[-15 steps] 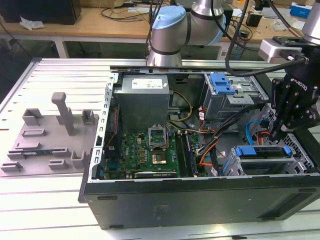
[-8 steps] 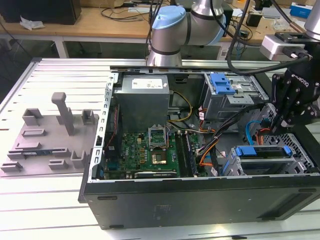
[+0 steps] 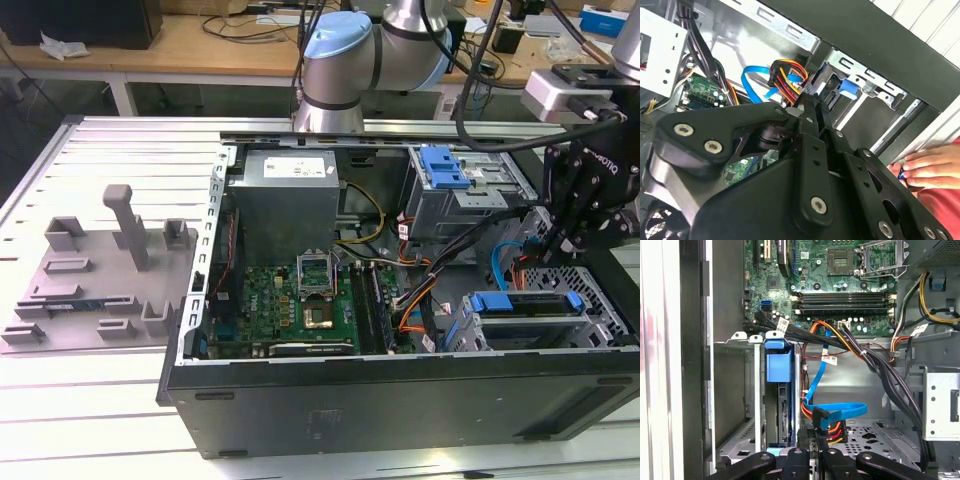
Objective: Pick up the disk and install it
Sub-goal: 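Insert the first disk wire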
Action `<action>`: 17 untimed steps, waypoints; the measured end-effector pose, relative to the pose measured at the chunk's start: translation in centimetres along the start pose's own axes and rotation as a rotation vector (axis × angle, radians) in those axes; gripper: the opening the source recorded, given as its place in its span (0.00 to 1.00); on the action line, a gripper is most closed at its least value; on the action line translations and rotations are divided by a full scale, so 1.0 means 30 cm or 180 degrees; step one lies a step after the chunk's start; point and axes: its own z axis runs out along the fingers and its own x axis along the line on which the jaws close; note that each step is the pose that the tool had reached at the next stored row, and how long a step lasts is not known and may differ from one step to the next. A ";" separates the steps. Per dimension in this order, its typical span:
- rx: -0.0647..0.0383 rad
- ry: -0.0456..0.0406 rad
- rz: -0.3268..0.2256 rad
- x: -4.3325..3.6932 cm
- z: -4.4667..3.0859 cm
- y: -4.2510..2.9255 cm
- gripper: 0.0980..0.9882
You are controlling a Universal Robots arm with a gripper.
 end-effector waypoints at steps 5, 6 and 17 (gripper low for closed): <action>-0.0010 0.0001 0.0122 0.005 0.001 -0.001 0.08; -0.0010 0.0000 0.0123 0.005 0.001 -0.001 0.08; -0.0010 0.0001 0.0123 0.011 0.002 -0.001 0.08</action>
